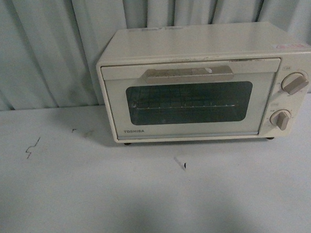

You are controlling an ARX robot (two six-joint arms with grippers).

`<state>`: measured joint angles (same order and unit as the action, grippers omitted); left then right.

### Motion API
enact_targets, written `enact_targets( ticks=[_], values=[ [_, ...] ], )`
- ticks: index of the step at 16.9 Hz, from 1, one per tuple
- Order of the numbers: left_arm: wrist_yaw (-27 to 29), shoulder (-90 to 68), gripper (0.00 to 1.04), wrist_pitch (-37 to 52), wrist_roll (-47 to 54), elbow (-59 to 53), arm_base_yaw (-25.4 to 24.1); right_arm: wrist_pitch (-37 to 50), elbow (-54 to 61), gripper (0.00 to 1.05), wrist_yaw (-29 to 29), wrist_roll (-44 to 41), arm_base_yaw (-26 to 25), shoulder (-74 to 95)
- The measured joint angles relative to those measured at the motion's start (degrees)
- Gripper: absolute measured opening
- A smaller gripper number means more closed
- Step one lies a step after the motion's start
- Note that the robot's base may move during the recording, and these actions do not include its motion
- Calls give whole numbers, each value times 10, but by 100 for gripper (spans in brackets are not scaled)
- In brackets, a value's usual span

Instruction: Open oven

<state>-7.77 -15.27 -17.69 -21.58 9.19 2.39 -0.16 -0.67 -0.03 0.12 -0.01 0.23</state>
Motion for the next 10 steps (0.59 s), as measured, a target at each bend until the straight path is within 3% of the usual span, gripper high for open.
enact_targets(
  ticks=[4, 10],
  values=[
    [89, -200, 98, 138, -361, 30, 174, 0, 0, 98, 0, 0, 0, 0],
    [143, -570, 98, 386, -525, 109, 275, 0, 0, 98, 0, 0, 0, 0]
  ],
)
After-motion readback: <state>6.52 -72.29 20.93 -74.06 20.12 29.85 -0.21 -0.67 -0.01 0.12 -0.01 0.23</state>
